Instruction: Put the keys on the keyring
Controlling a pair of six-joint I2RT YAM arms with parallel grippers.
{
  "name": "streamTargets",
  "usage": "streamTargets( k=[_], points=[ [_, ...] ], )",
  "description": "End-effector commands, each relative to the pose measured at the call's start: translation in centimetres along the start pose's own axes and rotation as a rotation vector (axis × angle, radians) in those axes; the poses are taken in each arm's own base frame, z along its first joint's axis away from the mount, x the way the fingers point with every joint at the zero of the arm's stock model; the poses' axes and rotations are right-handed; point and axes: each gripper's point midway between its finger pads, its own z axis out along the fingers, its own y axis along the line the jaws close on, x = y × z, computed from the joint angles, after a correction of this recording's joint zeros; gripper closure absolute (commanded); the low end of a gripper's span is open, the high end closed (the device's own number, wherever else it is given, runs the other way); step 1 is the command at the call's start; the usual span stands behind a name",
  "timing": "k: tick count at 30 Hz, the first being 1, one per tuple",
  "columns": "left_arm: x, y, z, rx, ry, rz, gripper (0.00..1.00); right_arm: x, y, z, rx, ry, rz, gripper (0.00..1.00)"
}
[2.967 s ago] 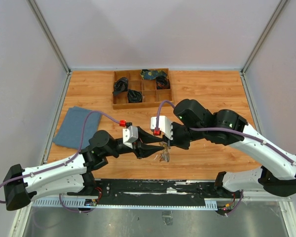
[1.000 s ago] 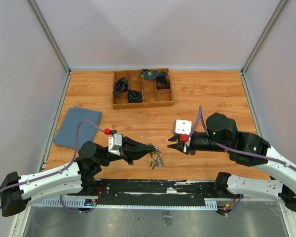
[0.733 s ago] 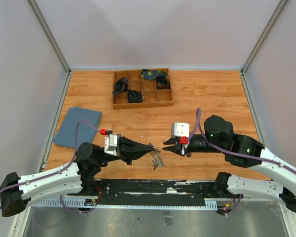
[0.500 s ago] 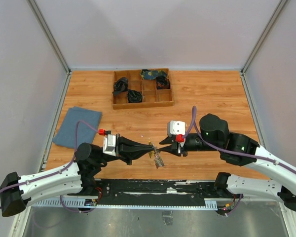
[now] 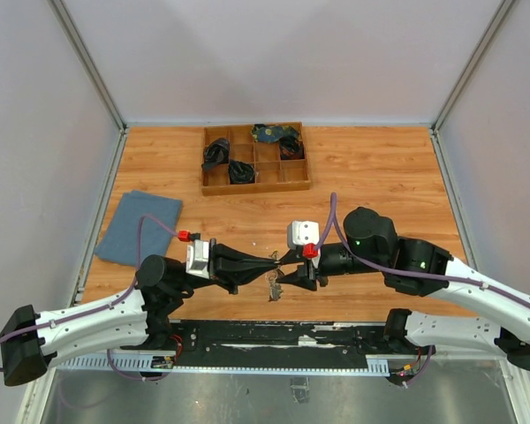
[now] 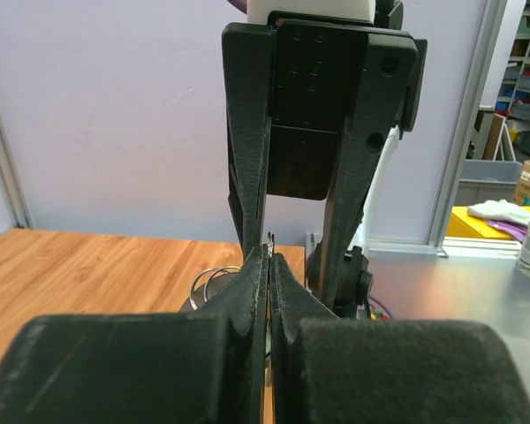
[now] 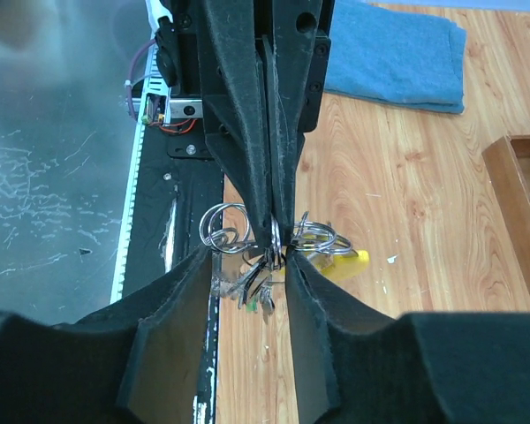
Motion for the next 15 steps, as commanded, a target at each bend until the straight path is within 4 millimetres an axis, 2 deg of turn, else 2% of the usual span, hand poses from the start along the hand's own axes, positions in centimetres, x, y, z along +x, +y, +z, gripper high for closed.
streamTargets(
  k=[1,7,11,15],
  points=[
    [-2.5,-0.5,0.5,0.021,-0.087,0.019,1.0,-1.6,0.2,-0.1,0.007,-0.055,-0.01,0.59],
    [-2.6,-0.7,0.4,0.027,-0.09,0.016,0.99,-0.3,-1.5,-1.9,0.14,-0.03,-0.038,0.55],
    [-2.6,-0.7,0.3,0.03,-0.098,0.014,1.0,0.4,-1.5,-2.8,0.163,-0.034,-0.039,0.58],
    [-2.7,-0.9,0.4,0.039,-0.106,0.013,1.0,1.1,-1.4,-2.8,0.166,-0.024,-0.029,0.59]
  ],
)
